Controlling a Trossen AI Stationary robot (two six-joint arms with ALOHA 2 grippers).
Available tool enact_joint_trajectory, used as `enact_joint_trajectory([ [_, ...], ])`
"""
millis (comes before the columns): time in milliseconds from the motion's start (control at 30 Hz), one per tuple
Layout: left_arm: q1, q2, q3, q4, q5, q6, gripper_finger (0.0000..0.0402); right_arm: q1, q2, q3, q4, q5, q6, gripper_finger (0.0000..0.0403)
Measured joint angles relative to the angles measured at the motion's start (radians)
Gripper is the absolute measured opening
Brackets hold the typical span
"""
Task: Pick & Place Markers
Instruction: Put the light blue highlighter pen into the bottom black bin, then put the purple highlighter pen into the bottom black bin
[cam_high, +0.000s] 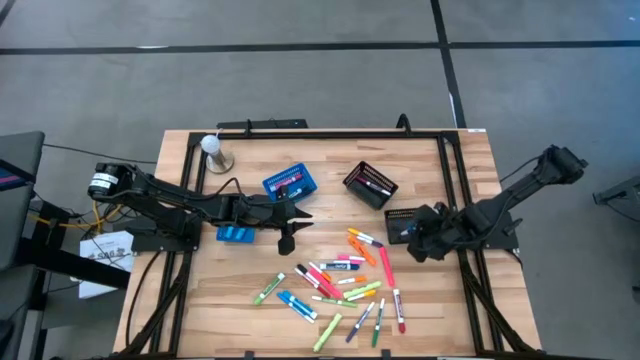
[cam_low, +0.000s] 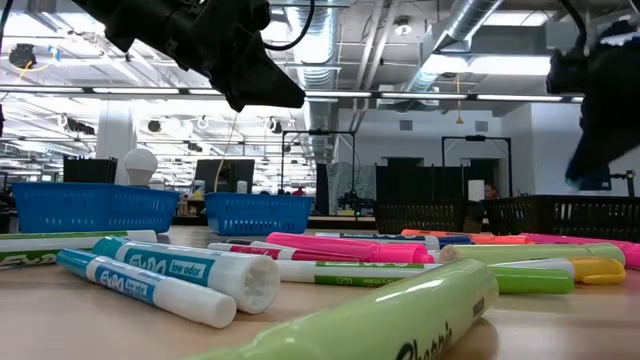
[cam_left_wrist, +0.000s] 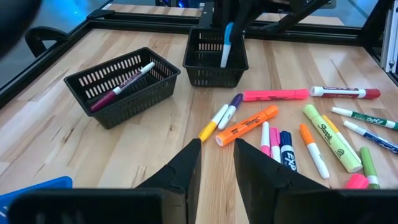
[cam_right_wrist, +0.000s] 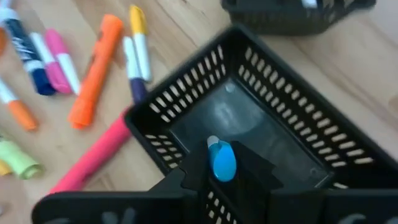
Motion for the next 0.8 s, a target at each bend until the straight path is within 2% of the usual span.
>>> enact_joint_trajectory([
  [233,0.000,0.000,0.000,0.000,0.015,-0.058,0.0092,0.000,0.000,-0.030,0.046,0.004,-0.007,0.0101],
  [400,-0.011,0.000,0.000,0.002,0.032,-0.059,0.0092,-0.005,0.000,0.010,0.075,0.010,-0.029,0.0143],
  [500,-0.014,0.000,0.000,0.009,0.032,-0.058,0.0092,-0.005,0.000,0.053,0.161,0.032,-0.147,0.0161],
  [667,-0.014,0.000,0.000,0.013,0.031,-0.060,0.0092,-0.027,0.021,0.072,0.419,0.053,-0.455,0.0170],
  [800,-0.014,0.000,0.000,0.016,0.031,-0.060,0.0092,-0.081,0.148,0.064,0.468,0.025,-0.517,0.0157],
])
